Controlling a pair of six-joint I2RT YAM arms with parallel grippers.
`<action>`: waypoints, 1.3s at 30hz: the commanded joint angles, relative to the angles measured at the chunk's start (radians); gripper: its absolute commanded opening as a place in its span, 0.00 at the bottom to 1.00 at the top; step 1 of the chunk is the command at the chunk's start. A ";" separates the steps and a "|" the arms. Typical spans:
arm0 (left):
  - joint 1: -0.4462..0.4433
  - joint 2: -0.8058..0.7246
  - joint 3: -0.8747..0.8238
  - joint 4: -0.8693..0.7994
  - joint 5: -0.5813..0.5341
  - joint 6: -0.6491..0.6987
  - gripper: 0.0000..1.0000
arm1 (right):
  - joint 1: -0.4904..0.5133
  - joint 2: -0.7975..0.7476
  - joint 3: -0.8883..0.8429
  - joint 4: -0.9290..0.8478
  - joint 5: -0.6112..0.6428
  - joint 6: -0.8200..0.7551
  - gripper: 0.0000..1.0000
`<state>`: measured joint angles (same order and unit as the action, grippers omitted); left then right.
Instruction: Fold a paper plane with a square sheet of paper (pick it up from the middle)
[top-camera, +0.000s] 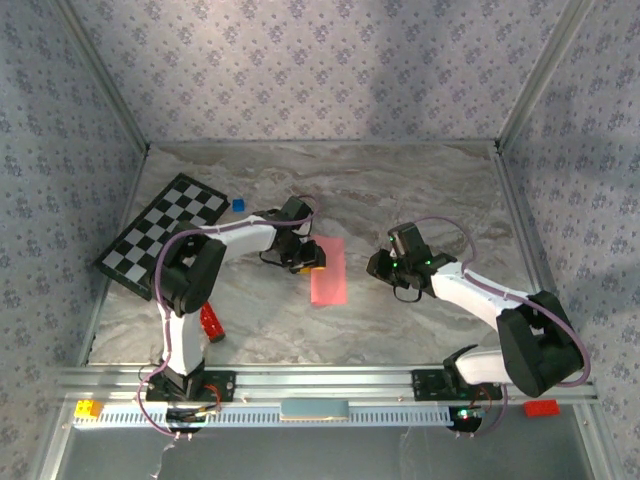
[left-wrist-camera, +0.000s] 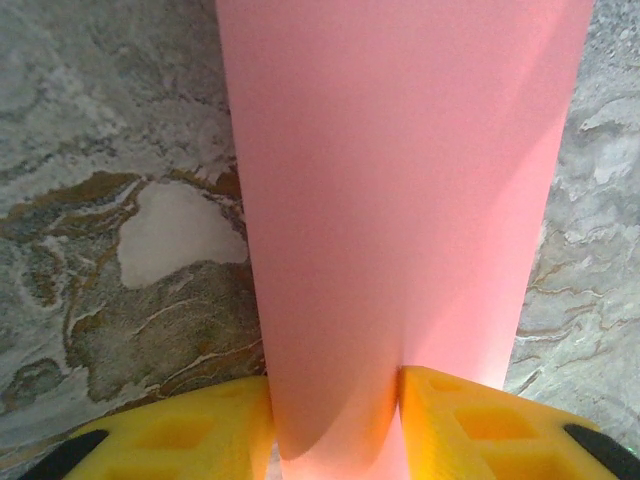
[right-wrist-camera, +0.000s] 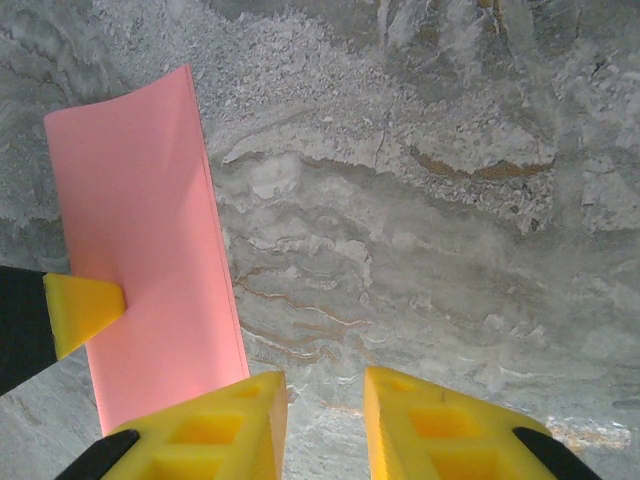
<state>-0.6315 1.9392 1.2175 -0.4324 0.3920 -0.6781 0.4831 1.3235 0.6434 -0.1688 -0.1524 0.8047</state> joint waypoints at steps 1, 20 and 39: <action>-0.015 0.076 -0.017 -0.058 -0.085 0.018 0.40 | 0.007 0.002 0.004 -0.010 0.006 0.011 0.28; -0.024 0.114 0.000 -0.083 -0.115 0.003 0.40 | 0.023 0.054 0.027 -0.004 -0.010 0.002 0.28; -0.037 0.141 0.022 -0.114 -0.143 0.026 0.43 | 0.034 0.069 0.040 -0.007 -0.012 -0.006 0.28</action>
<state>-0.6533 1.9728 1.2804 -0.5068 0.3458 -0.6708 0.5095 1.3823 0.6579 -0.1650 -0.1570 0.8040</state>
